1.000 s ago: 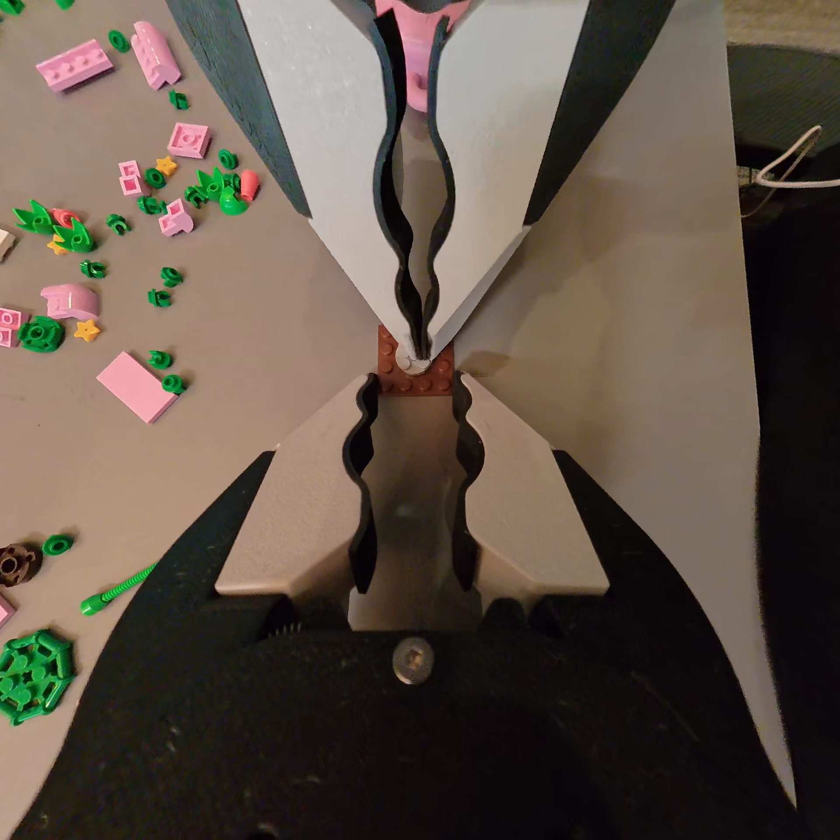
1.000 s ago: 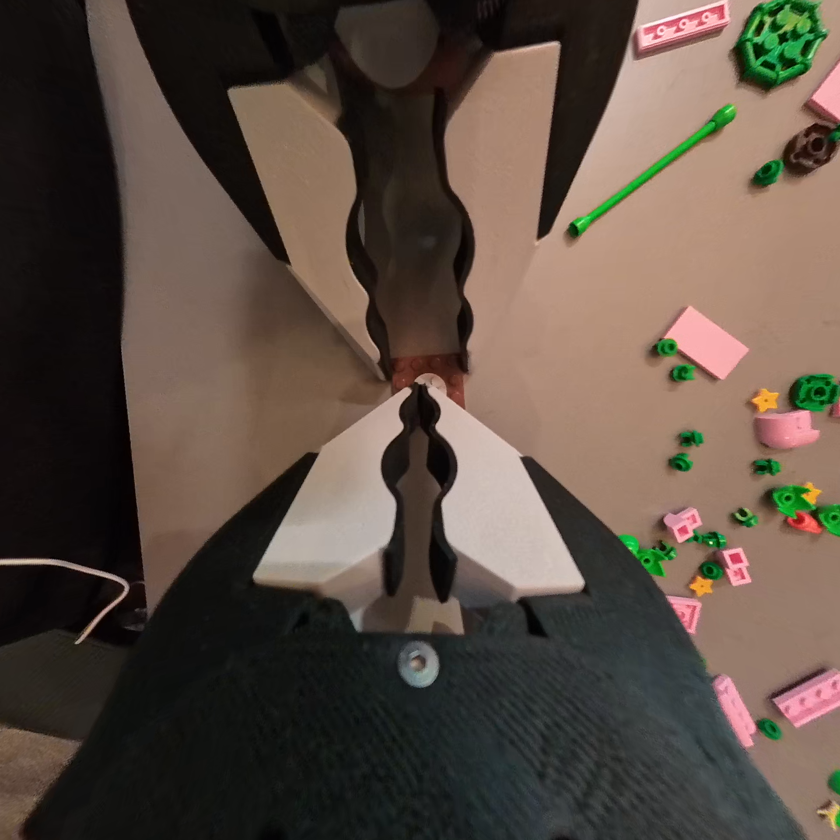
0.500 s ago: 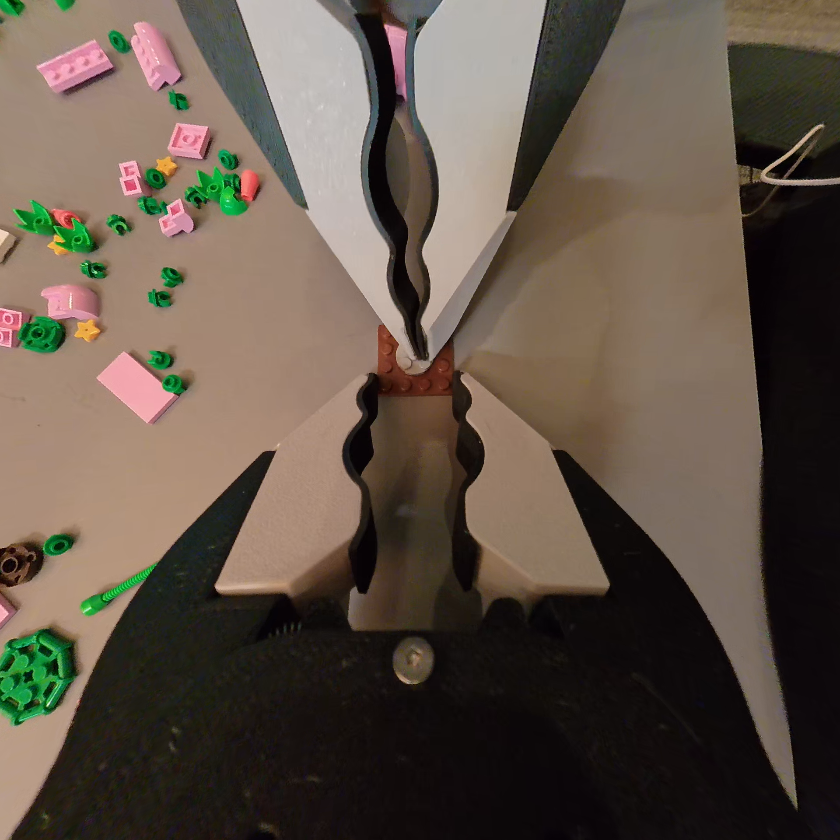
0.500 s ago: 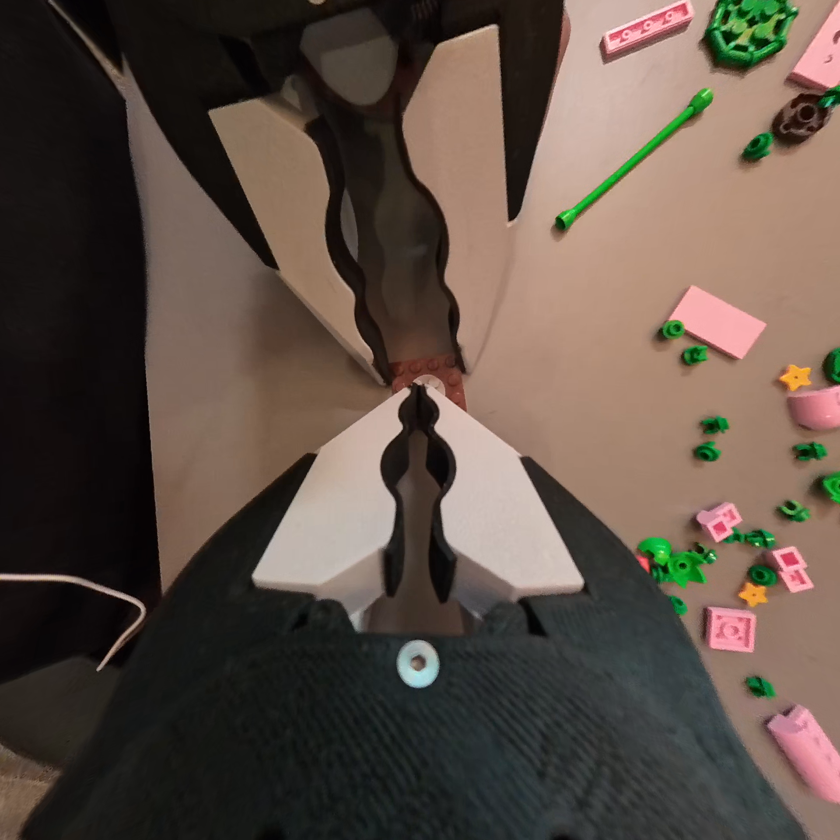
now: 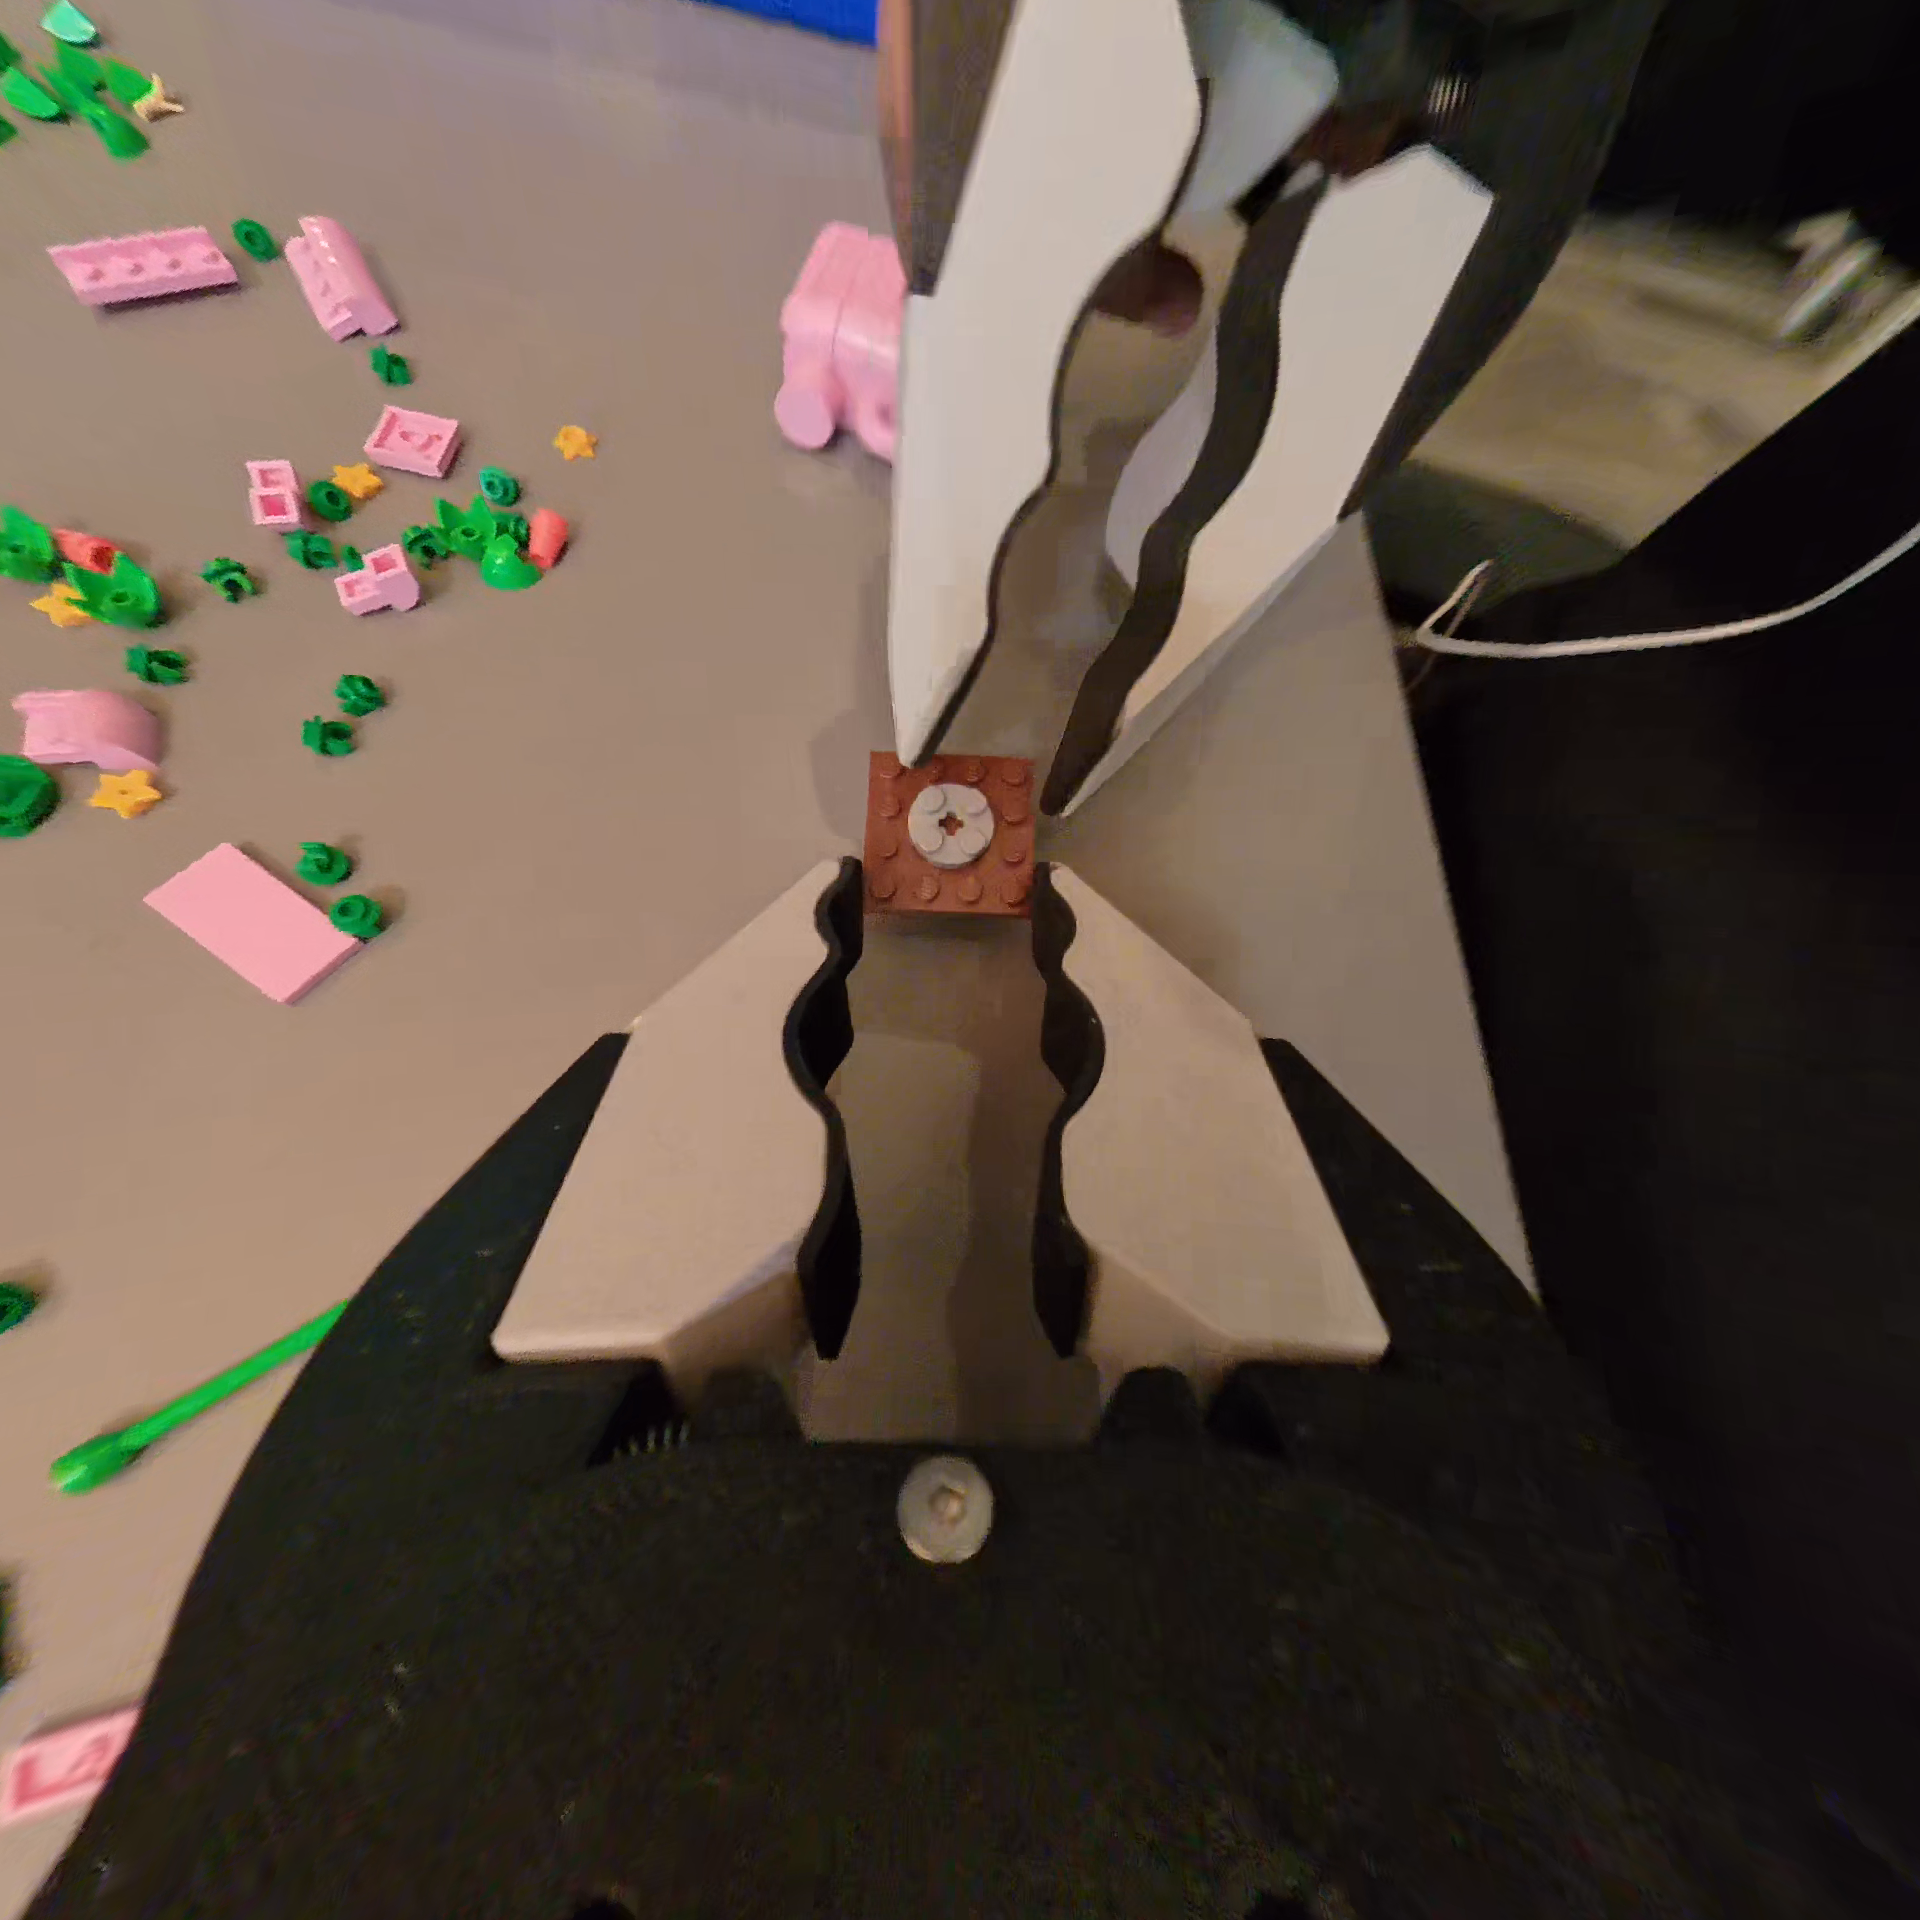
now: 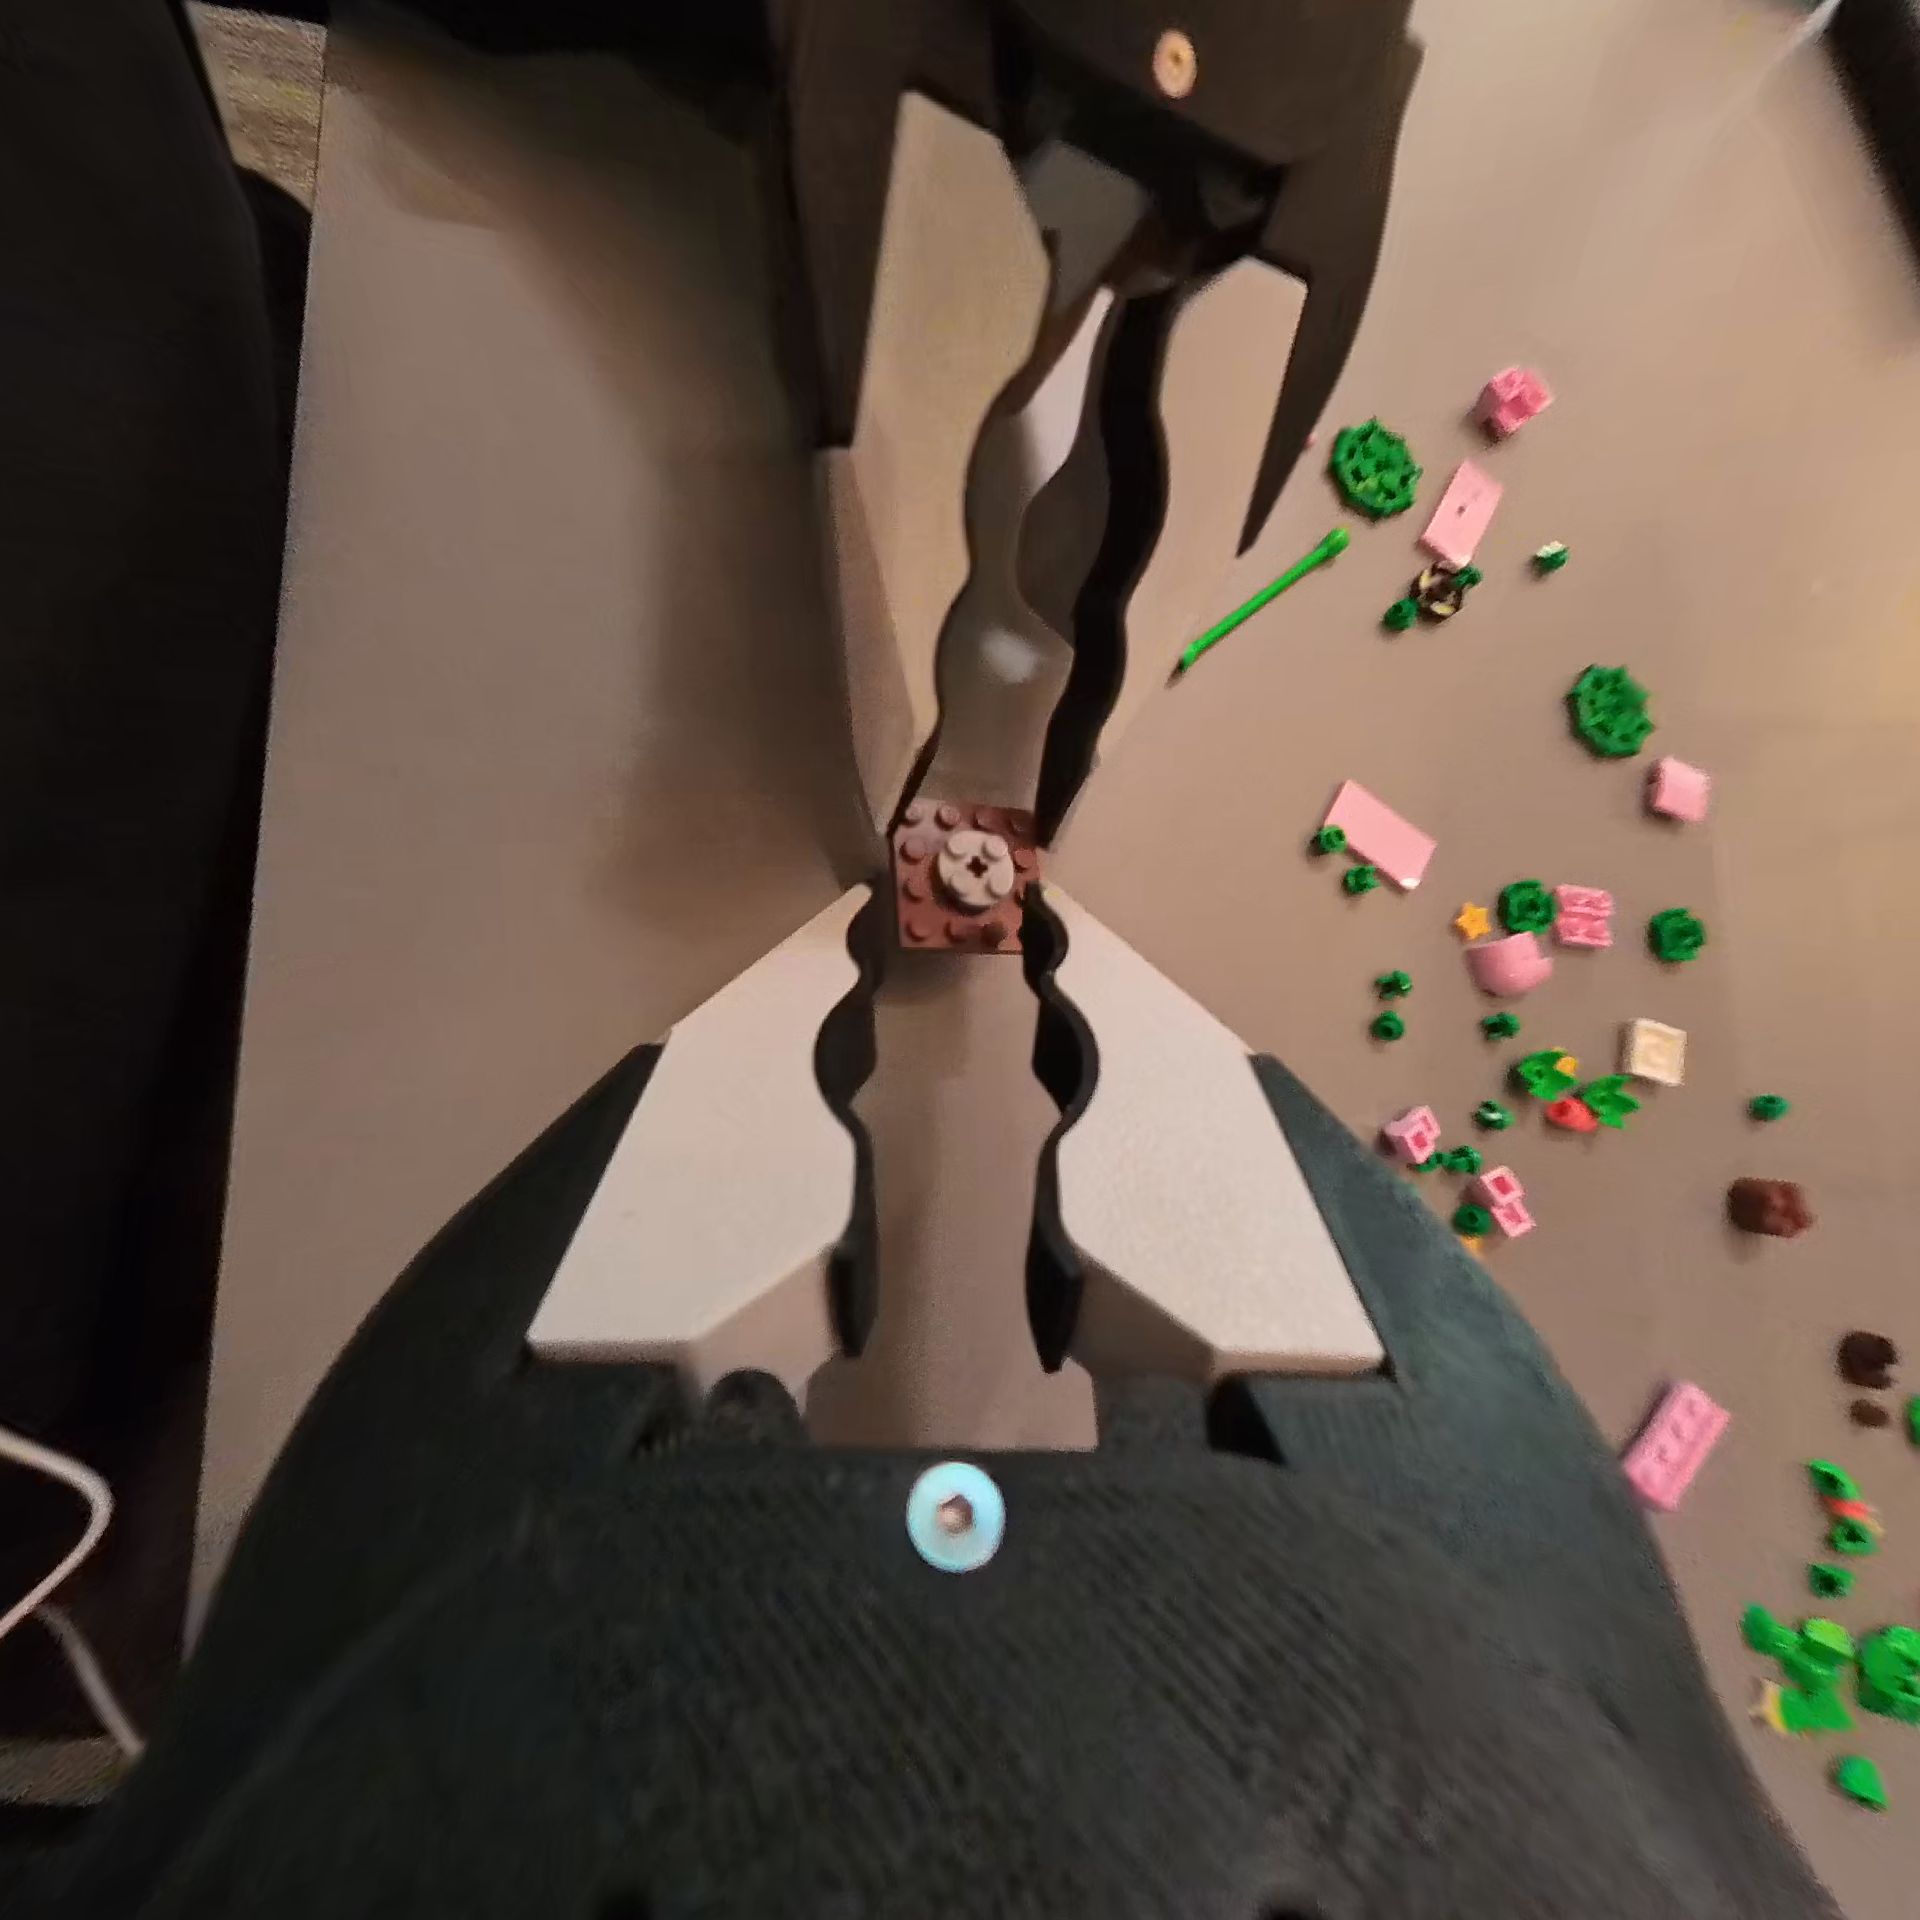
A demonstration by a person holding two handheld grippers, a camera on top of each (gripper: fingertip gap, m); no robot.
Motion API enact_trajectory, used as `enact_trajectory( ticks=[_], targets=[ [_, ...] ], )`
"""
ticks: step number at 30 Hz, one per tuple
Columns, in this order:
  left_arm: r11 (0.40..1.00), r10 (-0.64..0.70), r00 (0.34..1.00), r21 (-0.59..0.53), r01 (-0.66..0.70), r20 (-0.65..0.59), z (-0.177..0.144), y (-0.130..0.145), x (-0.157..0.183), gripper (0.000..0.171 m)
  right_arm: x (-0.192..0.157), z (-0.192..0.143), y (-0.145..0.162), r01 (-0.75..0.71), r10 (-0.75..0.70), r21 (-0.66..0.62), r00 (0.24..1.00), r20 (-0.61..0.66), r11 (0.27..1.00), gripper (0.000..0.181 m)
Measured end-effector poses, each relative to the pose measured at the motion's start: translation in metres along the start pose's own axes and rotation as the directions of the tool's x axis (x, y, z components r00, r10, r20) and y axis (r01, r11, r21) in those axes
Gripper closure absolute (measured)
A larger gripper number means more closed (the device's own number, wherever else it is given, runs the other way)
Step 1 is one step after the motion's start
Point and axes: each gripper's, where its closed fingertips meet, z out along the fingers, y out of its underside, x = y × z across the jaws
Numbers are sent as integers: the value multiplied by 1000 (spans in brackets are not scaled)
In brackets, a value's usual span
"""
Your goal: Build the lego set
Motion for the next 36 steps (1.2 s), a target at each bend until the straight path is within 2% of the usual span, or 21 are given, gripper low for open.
enact_trajectory(
  ticks=[6,9,11,14,15,17,19,22,24,27,29,30,32,34,36],
  targets=[
    [968,-186,948,115,222,-258,-17,-14,5,142,-8,-10,-7,189,-187,4,975,-118,982,143],
    [953,-211,895,120,278,-393,-24,-18,18,142,-6,-18,-19,269,-257,27,943,-212,963,146],
    [947,-207,866,130,295,-455,-26,-21,27,142,-10,-17,-25,275,-257,53,941,-218,960,144],
    [939,-207,837,137,315,-507,-28,-24,35,142,-8,-14,-29,298,-271,68,926,-263,952,157],
    [938,-211,828,129,321,-520,-28,-24,37,142,-7,-15,-31,301,-267,83,921,-282,950,170],
    [930,-223,807,128,344,-548,-30,-26,38,142,-5,-16,-35,289,-241,120,920,-309,950,173],
    [916,-240,801,146,375,-549,-33,-28,33,141,-1,-18,-35,262,-202,147,921,-333,954,173],
    [904,-240,830,194,380,-503,-33,-33,23,126,12,-26,-35,200,-113,194,916,-386,960,174],
    [908,-207,880,252,336,-428,-33,-37,14,122,21,-31,-31,156,-55,215,909,-412,964,174],
    [914,-112,961,354,200,-252,-36,-45,3,122,31,-34,-27,119,7,249,892,-453,961,173],
    [915,-159,962,334,228,-222,-32,-43,-1,118,35,-36,-26,152,-4,250,860,-510,956,174],
    [911,-213,942,295,288,-261,-27,-40,0,109,38,-37,-26,185,-28,232,834,-551,955,174],
    [871,-328,863,231,434,-385,-20,-39,4,105,41,-36,-25,260,-107,155,767,-632,953,173],
    [782,-439,742,191,593,-506,-20,-45,2,103,45,-35,-24,319,-199,45,686,-700,947,174],
    [678,-478,626,196,709,-616,-30,-56,-4,105,49,-36,-23,354,-277,-59,607,-745,933,173]
  ],
)
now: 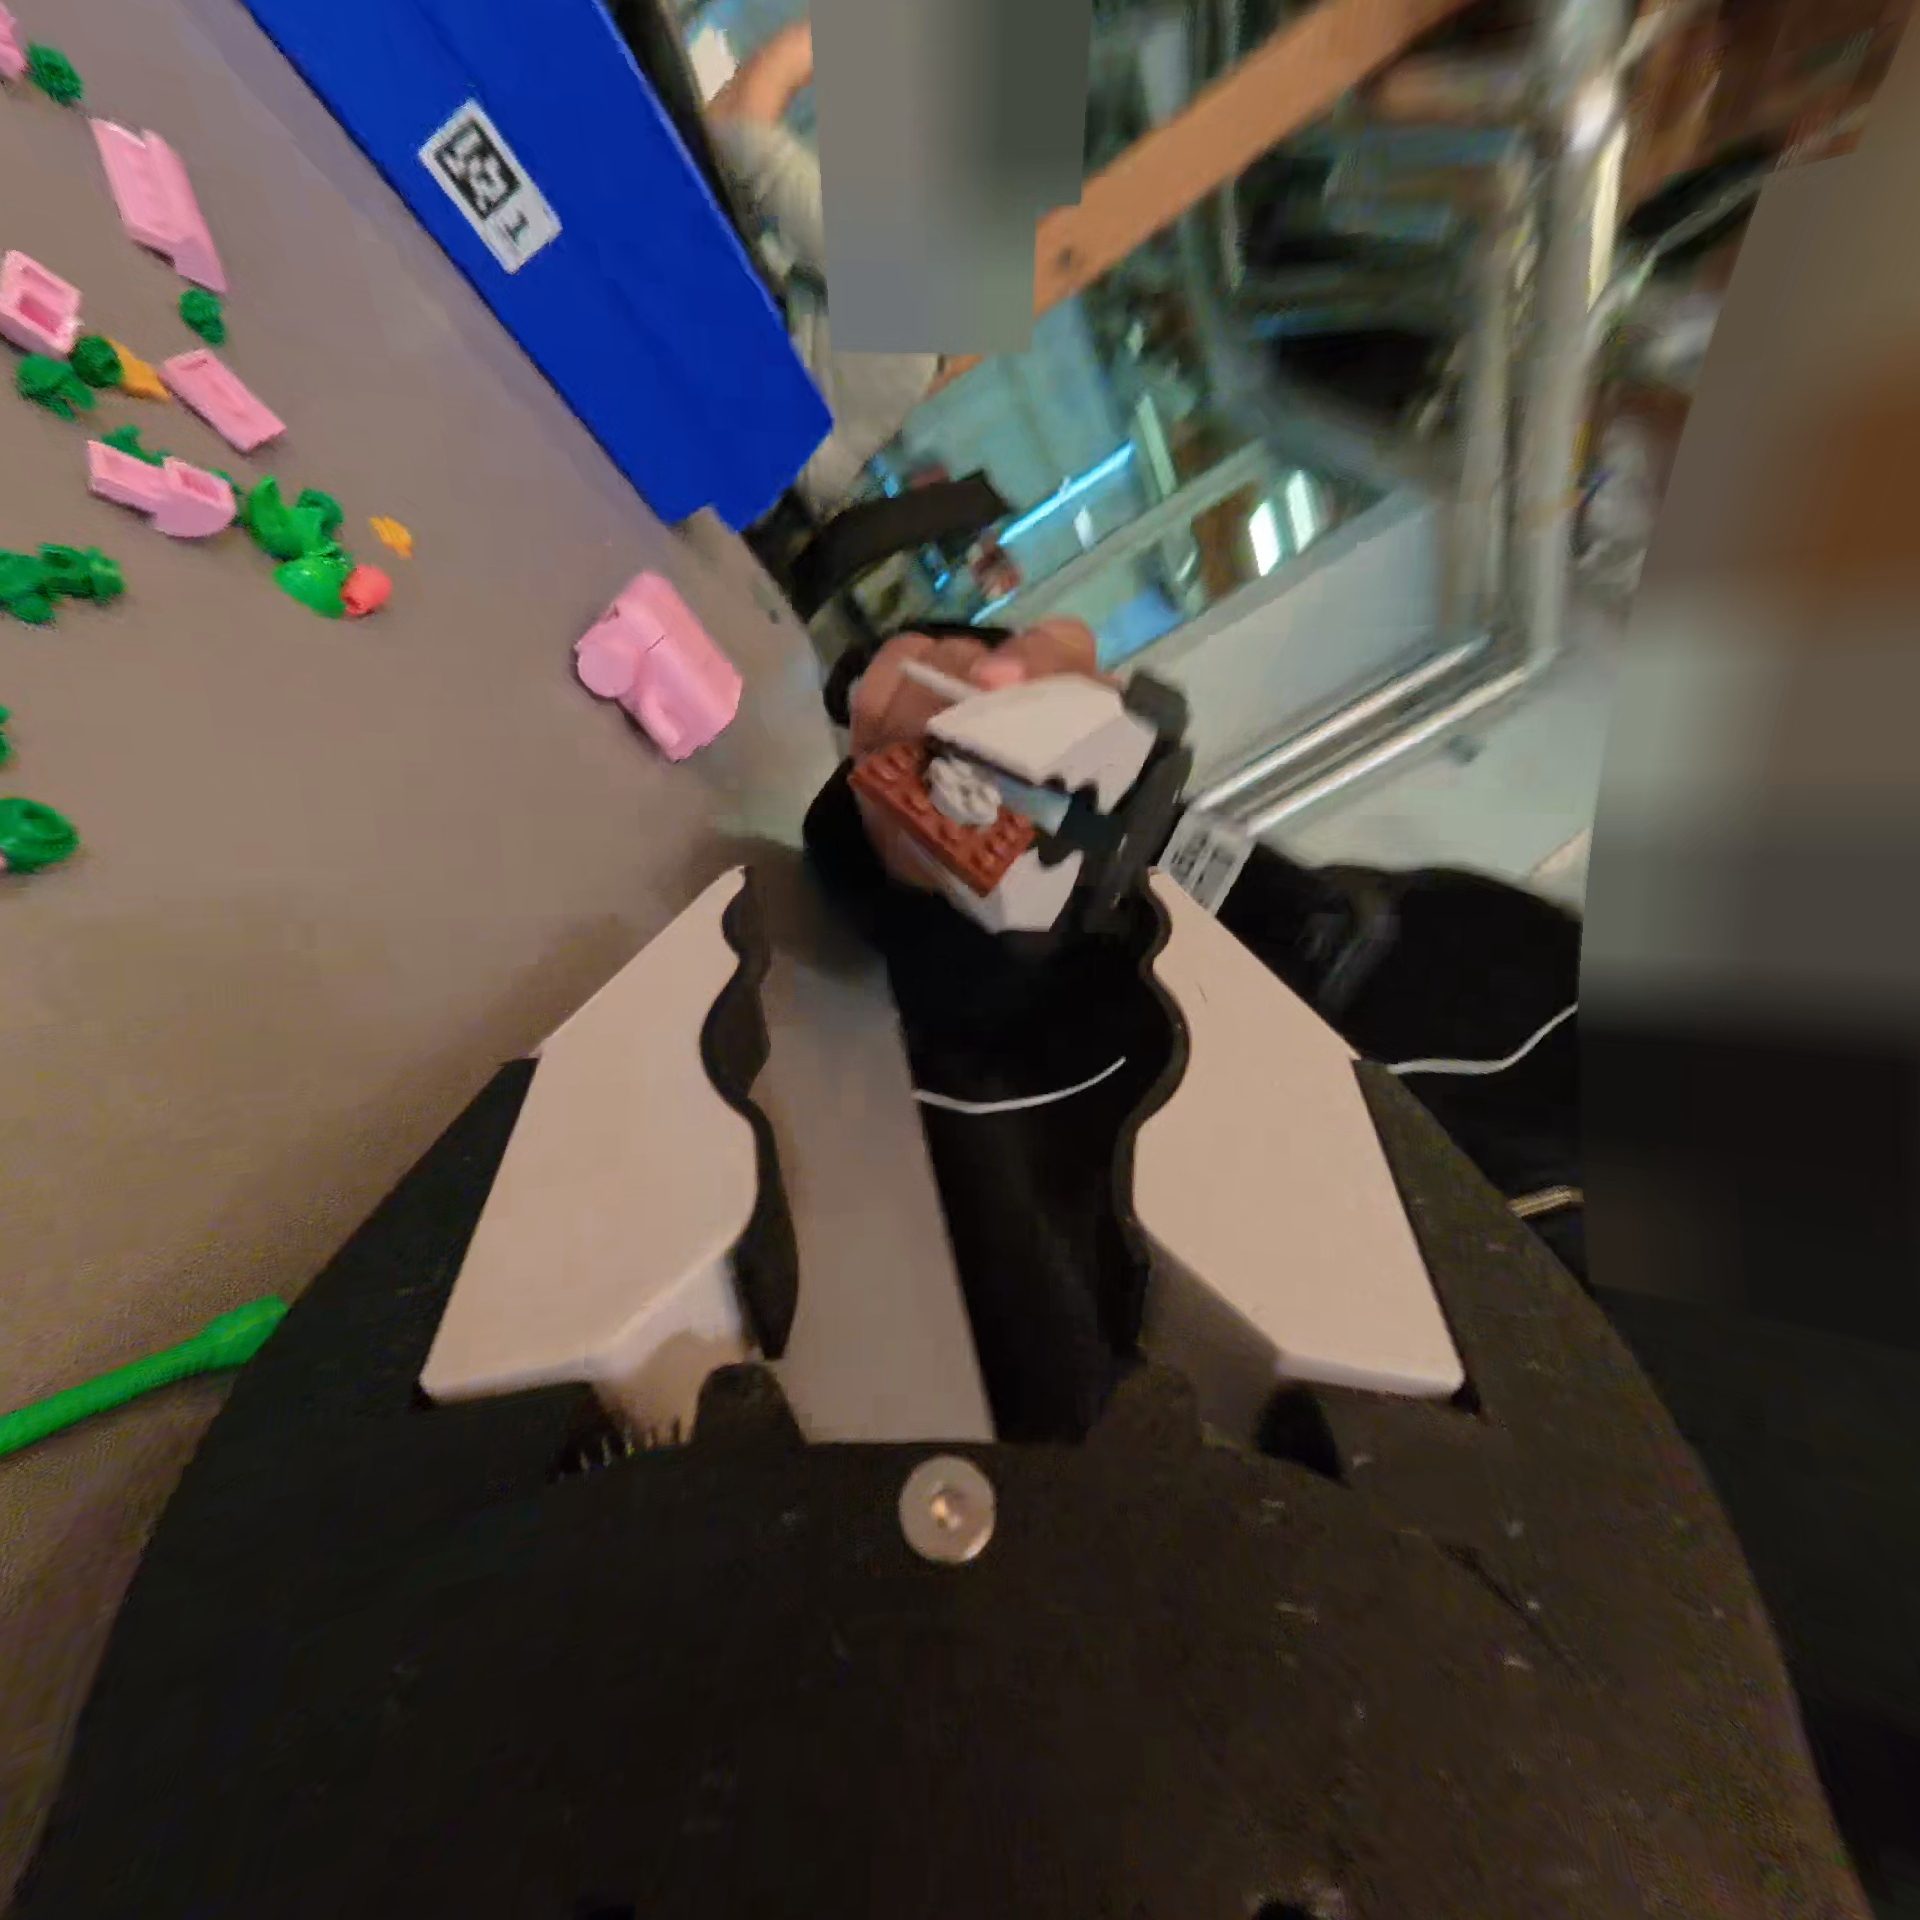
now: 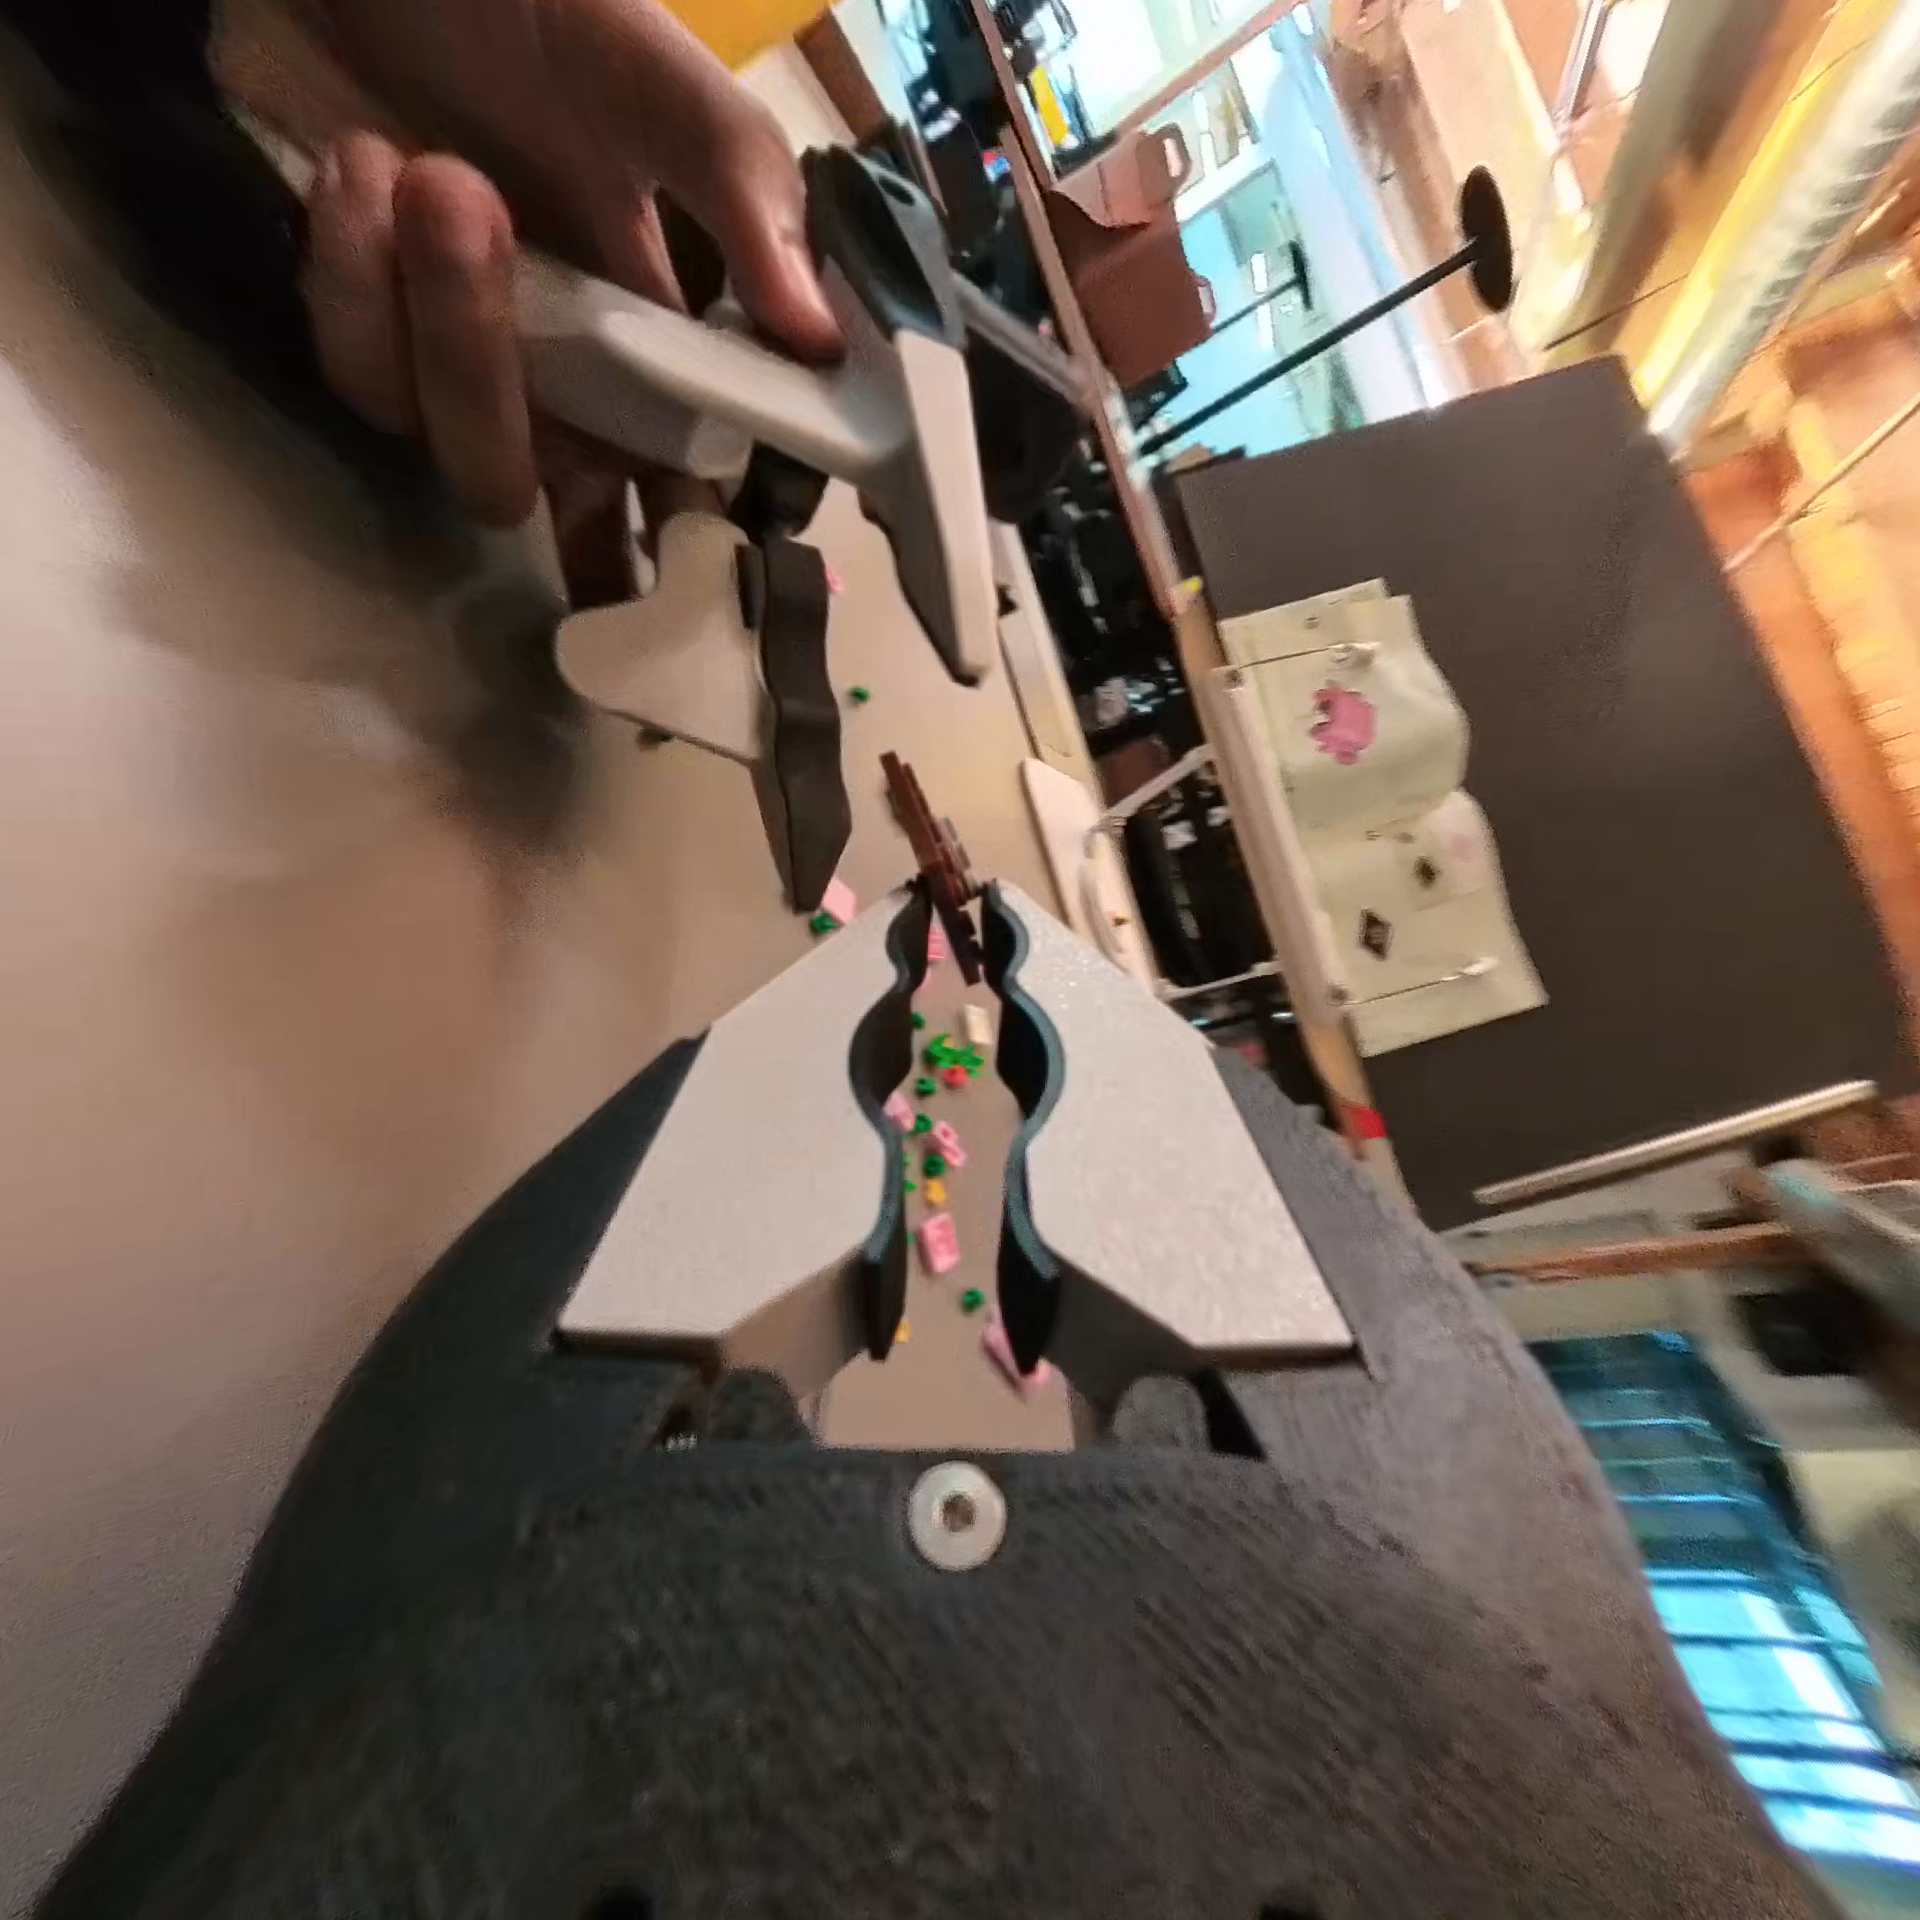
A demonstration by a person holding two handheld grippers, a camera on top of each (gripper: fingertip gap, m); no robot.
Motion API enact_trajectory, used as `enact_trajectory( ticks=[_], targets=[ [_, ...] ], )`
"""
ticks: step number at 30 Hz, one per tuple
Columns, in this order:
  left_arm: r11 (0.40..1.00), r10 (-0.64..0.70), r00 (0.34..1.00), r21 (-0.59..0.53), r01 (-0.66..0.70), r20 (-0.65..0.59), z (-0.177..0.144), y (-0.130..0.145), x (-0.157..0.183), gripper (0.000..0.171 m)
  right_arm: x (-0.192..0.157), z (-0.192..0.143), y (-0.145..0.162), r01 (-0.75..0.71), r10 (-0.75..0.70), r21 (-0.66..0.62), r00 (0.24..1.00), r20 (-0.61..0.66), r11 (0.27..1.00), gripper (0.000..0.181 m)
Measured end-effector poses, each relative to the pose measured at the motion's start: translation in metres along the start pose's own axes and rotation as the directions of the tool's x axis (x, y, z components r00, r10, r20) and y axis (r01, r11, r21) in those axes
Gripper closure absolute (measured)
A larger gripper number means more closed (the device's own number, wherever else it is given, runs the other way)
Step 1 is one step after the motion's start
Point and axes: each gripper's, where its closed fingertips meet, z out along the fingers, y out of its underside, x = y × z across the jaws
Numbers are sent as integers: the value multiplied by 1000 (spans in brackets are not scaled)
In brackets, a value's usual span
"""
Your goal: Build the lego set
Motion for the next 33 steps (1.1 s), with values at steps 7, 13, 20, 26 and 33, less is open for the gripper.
enact_trajectory(
  ticks=[7,13,20,26,33],
  targets=[
    [993,-98,995,59,100,-31,-7,-9,-3,135,3,2,-9,187,-185,7,978,-98,982,174],
    [998,-64,997,22,65,-54,-4,-4,3,161,-5,7,-9,194,-192,24,980,-55,981,174],
    [967,189,982,175,-185,-8,-19,-30,21,168,22,-1,-17,-527,506,184,849,153,829,132],
    [824,526,845,186,-535,99,-21,-30,51,169,40,-10,-39,-905,747,233,425,512,356,141],
    [745,653,744,53,-665,141,-6,-11,49,169,29,-17,-55,-952,669,164,299,680,258,160]
  ],
)
